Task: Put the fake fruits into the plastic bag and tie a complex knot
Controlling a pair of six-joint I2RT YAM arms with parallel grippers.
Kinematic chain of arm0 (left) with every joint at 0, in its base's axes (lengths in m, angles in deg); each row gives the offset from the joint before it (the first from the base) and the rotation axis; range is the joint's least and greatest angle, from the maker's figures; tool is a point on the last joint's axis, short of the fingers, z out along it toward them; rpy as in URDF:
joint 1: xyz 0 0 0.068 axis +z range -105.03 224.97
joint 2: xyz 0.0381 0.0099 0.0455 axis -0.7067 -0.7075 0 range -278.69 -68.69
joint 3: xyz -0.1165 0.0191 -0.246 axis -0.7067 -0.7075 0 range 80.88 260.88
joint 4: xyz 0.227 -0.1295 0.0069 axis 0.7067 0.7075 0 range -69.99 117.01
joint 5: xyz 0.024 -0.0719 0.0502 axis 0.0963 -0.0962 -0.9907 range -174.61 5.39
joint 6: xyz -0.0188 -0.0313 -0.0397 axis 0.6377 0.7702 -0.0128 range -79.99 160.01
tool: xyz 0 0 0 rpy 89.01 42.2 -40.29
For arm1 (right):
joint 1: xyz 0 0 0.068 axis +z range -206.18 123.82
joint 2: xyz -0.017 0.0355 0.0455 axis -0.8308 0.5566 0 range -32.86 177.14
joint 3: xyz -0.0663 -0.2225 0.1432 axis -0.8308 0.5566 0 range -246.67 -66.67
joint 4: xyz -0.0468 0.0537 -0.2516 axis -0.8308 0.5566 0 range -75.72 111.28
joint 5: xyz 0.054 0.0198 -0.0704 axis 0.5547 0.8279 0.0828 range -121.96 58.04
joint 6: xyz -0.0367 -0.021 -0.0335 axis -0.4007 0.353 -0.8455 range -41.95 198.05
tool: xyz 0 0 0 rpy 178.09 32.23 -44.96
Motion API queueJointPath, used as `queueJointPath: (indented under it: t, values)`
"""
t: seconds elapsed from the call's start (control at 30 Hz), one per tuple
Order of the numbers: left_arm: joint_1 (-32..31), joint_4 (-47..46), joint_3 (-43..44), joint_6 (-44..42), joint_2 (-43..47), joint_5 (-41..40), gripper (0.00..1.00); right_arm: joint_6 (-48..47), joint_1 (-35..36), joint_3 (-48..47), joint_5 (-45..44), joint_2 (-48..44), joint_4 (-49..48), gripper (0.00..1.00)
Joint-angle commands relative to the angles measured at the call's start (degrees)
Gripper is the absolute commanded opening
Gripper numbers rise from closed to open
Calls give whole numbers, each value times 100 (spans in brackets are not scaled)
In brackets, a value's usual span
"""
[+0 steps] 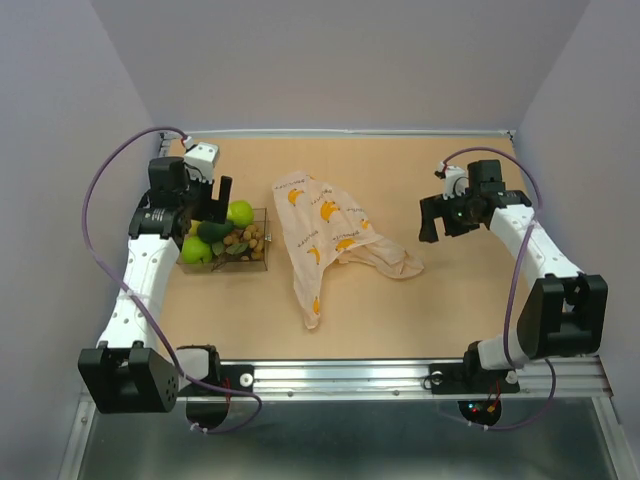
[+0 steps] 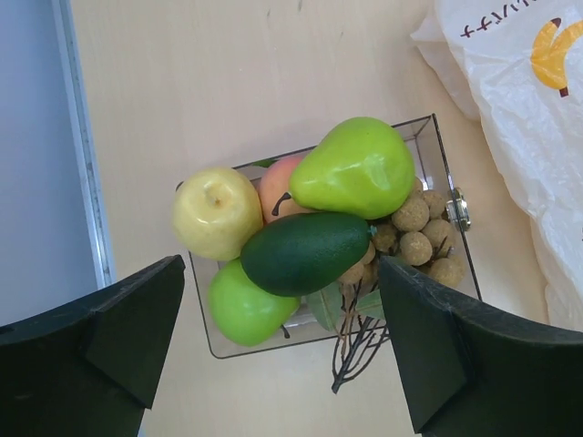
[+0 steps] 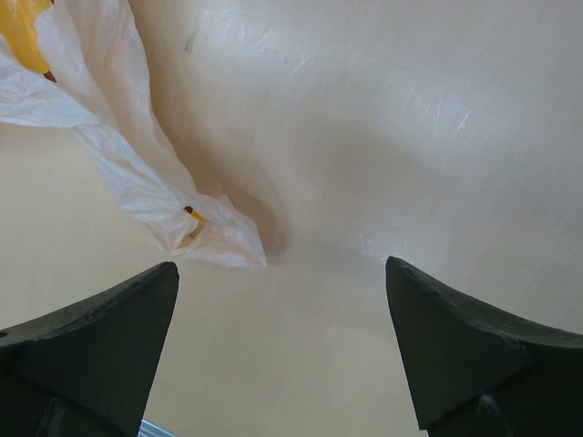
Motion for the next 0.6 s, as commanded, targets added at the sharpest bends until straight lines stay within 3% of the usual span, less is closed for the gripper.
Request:
queueJointPath:
  t: [0.0,0.03,0.17,0.4,0.57]
  values:
    - [-321,-347,-127,-371,312,-85,99,-158,108,-185,30,119,36,100]
    - [-461,-426,-118,-494,365,-172,99,-158,169,-176,21,224,36,100]
    - [-2057,-769,-215,-838,366,-1156,99,-9,319,-246,12,576,36,100]
    - [-3992,-1147,-513,-882,-301,-938,99,386,477,-457,451,1323,-61,100]
    - [-4838,-2034,-654,-821,-882,-1095,99,589,556,-405,312,1657,-473,100]
